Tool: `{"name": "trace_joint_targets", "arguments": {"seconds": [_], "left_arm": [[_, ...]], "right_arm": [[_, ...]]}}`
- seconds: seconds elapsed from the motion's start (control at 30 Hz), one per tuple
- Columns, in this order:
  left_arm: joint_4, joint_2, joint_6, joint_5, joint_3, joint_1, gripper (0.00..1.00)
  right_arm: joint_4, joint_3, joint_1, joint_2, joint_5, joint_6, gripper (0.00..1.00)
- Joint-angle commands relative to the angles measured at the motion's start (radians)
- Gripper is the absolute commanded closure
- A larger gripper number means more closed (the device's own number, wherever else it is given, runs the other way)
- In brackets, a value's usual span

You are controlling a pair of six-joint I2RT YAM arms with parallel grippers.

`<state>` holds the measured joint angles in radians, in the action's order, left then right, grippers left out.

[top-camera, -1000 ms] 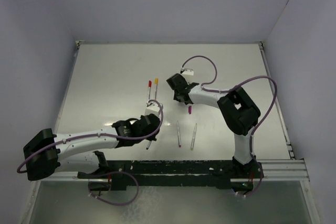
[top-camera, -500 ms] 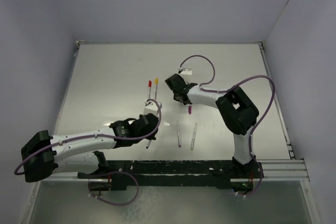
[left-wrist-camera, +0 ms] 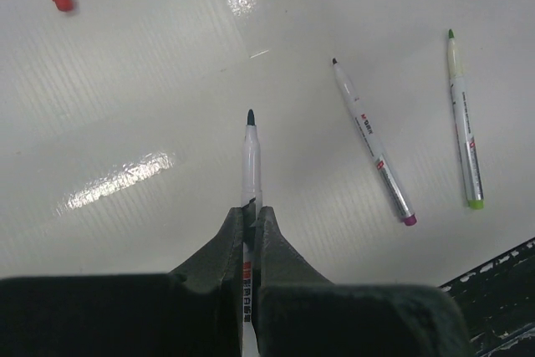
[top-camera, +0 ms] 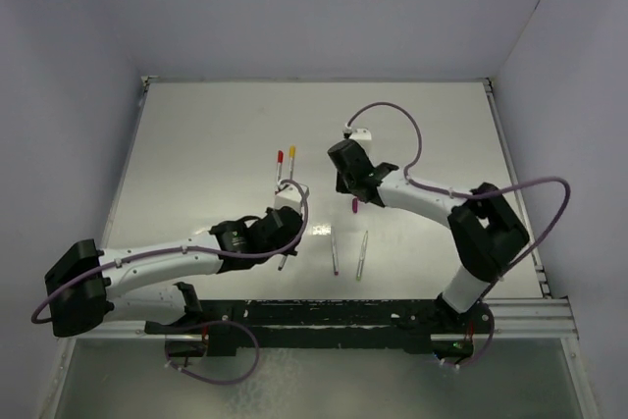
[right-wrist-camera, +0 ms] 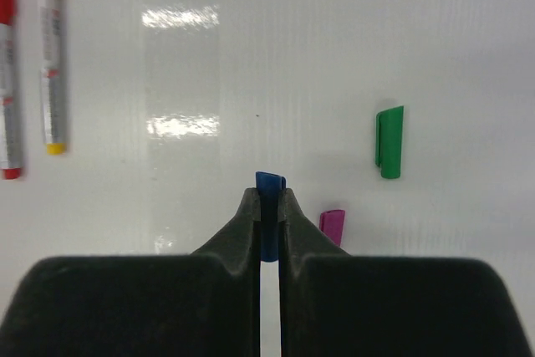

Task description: Insert the pens into the pen caps

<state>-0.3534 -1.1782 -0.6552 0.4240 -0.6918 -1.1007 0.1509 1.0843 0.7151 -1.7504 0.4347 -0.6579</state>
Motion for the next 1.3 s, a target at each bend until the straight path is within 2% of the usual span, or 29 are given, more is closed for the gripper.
{"name": "trace_joint_targets", "arguments": {"seconds": [0.0, 0.17, 0.3, 0.53, 0.67, 0.77, 0.9, 1.27], "left_arm": [[0.079, -0.007, 0.053, 0.025, -0.064, -0.002, 1.00], [0.178, -0.010, 0.104, -0.028, -0.082, -0.001, 1.00], [0.314, -0.008, 0.151, -0.124, -0.081, -0.002, 1.00], [0.599, 0.006, 0.216, -0.293, -0.033, -0.002, 1.00], [0.790, 0.043, 0.226, -0.345, 0.047, -0.002, 1.00], [0.874, 0.069, 0.226, -0.347, 0.088, -0.002, 1.00], [0.932, 0.089, 0.223, -0.340, 0.130, -0.002, 1.00], [1.091, 0.133, 0.166, -0.285, 0.240, -0.002, 1.00]], "right_arm": [[-0.118, -0.061, 0.004, 0.221, -0.020, 0.076, 1.00], [-0.254, -0.222, 0.002, 0.480, -0.069, 0.118, 1.00], [-0.371, -0.345, 0.001, 0.707, -0.148, 0.143, 1.00], [-0.450, -0.478, 0.000, 0.933, -0.269, 0.112, 1.00], [-0.560, -0.577, 0.000, 1.008, -0.342, 0.069, 1.00], [-0.685, -0.650, 0.000, 1.047, -0.374, 0.062, 1.00], [-0.853, -0.714, 0.001, 1.076, -0.361, 0.063, 1.00], [-1.139, -0.802, 0.002, 1.058, -0.365, -0.016, 1.00]]}}
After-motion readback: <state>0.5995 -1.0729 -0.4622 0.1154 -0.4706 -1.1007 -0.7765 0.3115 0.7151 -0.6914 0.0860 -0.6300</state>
